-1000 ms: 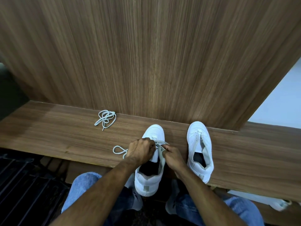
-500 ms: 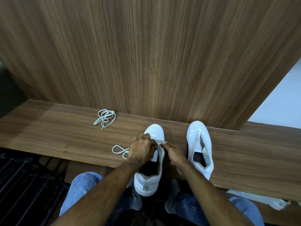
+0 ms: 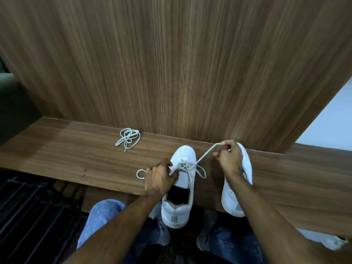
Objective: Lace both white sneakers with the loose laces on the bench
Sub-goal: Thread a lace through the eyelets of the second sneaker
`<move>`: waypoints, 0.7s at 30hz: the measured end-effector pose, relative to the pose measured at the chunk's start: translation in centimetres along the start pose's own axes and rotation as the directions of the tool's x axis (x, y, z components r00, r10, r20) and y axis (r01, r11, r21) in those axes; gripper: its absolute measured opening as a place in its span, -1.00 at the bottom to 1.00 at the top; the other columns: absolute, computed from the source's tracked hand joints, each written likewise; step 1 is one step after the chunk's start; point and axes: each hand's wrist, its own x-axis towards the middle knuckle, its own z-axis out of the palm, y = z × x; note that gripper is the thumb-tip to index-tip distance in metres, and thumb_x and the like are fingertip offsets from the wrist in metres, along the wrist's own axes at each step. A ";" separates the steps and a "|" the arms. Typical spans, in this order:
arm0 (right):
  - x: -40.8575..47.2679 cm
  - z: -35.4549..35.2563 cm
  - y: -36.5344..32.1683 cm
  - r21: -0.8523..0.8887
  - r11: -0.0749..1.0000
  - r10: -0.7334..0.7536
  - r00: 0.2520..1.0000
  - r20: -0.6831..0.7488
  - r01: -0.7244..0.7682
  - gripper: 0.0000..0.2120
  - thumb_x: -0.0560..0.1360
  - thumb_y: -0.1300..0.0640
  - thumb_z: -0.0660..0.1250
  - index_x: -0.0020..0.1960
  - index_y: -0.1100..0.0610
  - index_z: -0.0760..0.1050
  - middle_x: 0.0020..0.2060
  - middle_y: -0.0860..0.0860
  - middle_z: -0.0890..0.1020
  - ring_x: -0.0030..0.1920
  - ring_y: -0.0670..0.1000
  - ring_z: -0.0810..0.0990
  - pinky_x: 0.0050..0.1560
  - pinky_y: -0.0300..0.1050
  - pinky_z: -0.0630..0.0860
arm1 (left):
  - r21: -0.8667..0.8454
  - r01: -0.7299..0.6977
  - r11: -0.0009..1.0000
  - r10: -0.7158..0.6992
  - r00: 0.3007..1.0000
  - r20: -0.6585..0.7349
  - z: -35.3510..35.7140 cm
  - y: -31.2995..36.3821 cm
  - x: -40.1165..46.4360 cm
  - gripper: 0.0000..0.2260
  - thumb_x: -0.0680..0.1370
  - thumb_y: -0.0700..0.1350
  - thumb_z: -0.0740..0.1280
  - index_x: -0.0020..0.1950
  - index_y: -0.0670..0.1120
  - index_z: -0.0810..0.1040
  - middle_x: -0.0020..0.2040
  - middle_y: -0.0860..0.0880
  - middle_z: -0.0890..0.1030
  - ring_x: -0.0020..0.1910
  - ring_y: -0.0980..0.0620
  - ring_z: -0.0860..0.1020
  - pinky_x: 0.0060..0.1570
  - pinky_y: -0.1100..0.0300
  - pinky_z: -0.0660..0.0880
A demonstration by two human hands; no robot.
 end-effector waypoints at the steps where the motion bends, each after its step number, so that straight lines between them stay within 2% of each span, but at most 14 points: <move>1: 0.4 -0.7 -0.5 0.028 0.999 -0.031 0.997 -0.073 0.033 -0.75 0.49 0.29 0.15 -0.21 -0.03 0.44 -0.45 -0.11 0.61 -0.18 0.08 0.67 0.01 0.05 0.56 | -0.007 0.018 1.000 -0.018 1.000 0.010 0.0 0.2 -0.1 -0.70 0.50 0.15 0.32 0.16 0.05 0.46 0.03 -0.02 0.66 0.08 -0.14 0.57 0.10 0.08 0.36; 3: 0.4 -1.7 -1.3 -0.012 0.994 -0.111 0.984 -0.142 0.110 -0.80 0.51 0.24 0.17 -0.17 -0.02 0.47 -0.35 -0.13 0.61 -0.11 0.09 0.65 -0.02 0.00 0.52 | 0.001 0.052 0.999 -0.052 0.998 0.017 0.0 0.5 -0.1 -0.70 0.50 0.15 0.31 0.17 0.07 0.51 0.03 -0.08 0.66 0.09 -0.18 0.57 0.06 0.07 0.43; 4: 0.1 -1.8 -1.4 -0.101 0.985 -0.154 0.981 -0.117 0.142 -0.82 0.51 0.24 0.19 -0.13 0.02 0.51 -0.25 -0.11 0.61 -0.08 0.08 0.62 -0.05 -0.06 0.48 | 0.017 0.063 0.998 -0.064 0.998 0.024 0.0 0.6 0.0 -0.72 0.50 0.15 0.30 0.15 0.07 0.54 0.04 -0.10 0.66 0.08 -0.20 0.57 0.04 0.07 0.46; 6: -0.8 -1.4 -0.4 -0.351 0.908 -0.233 0.972 0.033 0.230 -0.84 0.49 0.25 0.24 -0.01 0.09 0.55 -0.05 -0.02 0.59 0.00 0.05 0.56 -0.05 -0.09 0.43 | 0.059 0.064 0.996 -0.067 0.997 0.042 0.0 0.6 0.0 -0.73 0.51 0.15 0.28 0.10 0.06 0.60 0.03 -0.14 0.65 0.07 -0.22 0.56 0.02 0.06 0.46; 8: -1.6 -0.3 1.7 -0.496 0.784 -0.286 0.927 0.242 0.372 -0.74 0.47 0.25 0.28 0.14 0.10 0.53 0.11 0.04 0.54 0.11 0.10 0.54 0.00 -0.05 0.47 | 0.100 0.039 0.994 -0.045 0.997 0.060 -0.3 0.7 0.0 -0.74 0.52 0.14 0.26 0.08 0.06 0.61 0.03 -0.15 0.64 0.06 -0.23 0.56 0.00 0.06 0.44; 11: -3.3 2.0 3.9 -0.560 0.639 -0.241 0.829 0.505 0.527 -0.65 0.48 0.21 0.26 0.24 0.02 0.51 0.16 0.04 0.47 0.13 0.11 0.54 0.04 -0.07 0.46 | 0.130 0.034 0.991 -0.045 0.995 0.084 -1.0 1.1 0.2 -0.75 0.54 0.12 0.26 0.10 0.06 0.62 0.07 -0.14 0.63 0.10 -0.22 0.54 0.02 0.08 0.43; 13: -4.1 3.4 4.6 -0.577 0.591 -0.208 0.797 0.567 0.564 -0.68 0.50 0.18 0.21 0.23 0.00 0.50 0.15 0.02 0.48 0.16 0.10 0.52 0.01 -0.04 0.48 | 0.136 0.051 0.989 -0.065 0.993 0.102 -1.3 1.2 0.3 -0.75 0.54 0.12 0.27 0.10 0.05 0.62 0.10 -0.15 0.62 0.14 -0.22 0.53 0.05 0.09 0.43; 16: -4.0 4.0 4.5 -0.622 0.610 -0.176 0.849 0.498 0.491 -0.82 0.54 0.16 0.17 0.02 0.04 0.54 0.06 0.01 0.53 0.11 0.11 0.53 -0.07 -0.05 0.44 | 0.130 0.054 0.990 -0.069 0.990 0.120 -1.4 1.5 0.2 -0.74 0.53 0.12 0.28 0.08 0.03 0.62 0.09 -0.15 0.62 0.14 -0.21 0.53 0.04 0.10 0.43; 18: -3.5 4.0 4.0 -0.605 0.644 -0.173 0.860 0.480 0.467 -0.84 0.52 0.18 0.19 -0.08 0.05 0.54 0.00 0.01 0.54 0.05 0.09 0.54 -0.12 -0.10 0.40 | 0.127 0.053 0.991 -0.068 0.990 0.120 -1.5 1.4 0.3 -0.75 0.53 0.13 0.29 0.08 0.03 0.63 0.08 -0.14 0.63 0.13 -0.21 0.54 0.03 0.10 0.43; 19: -3.4 3.8 3.6 -0.543 0.723 -0.173 0.873 0.456 0.427 -0.84 0.52 0.22 0.20 -0.11 0.06 0.54 -0.04 0.00 0.55 0.00 0.06 0.55 -0.15 -0.15 0.37 | 0.126 0.054 0.991 -0.069 0.990 0.119 -1.5 1.4 0.3 -0.75 0.52 0.13 0.30 0.08 0.04 0.62 0.08 -0.14 0.63 0.12 -0.22 0.54 0.03 0.10 0.43; 21: -2.8 2.9 2.2 -0.260 0.933 -0.152 0.927 0.342 0.249 -0.83 0.52 0.29 0.25 -0.16 0.09 0.55 -0.13 -0.01 0.60 -0.11 0.00 0.55 -0.18 -0.26 0.35 | 0.127 0.054 0.990 -0.069 0.991 0.117 -1.4 1.3 0.4 -0.75 0.52 0.12 0.29 0.09 0.05 0.62 0.08 -0.14 0.63 0.12 -0.21 0.54 0.04 0.10 0.43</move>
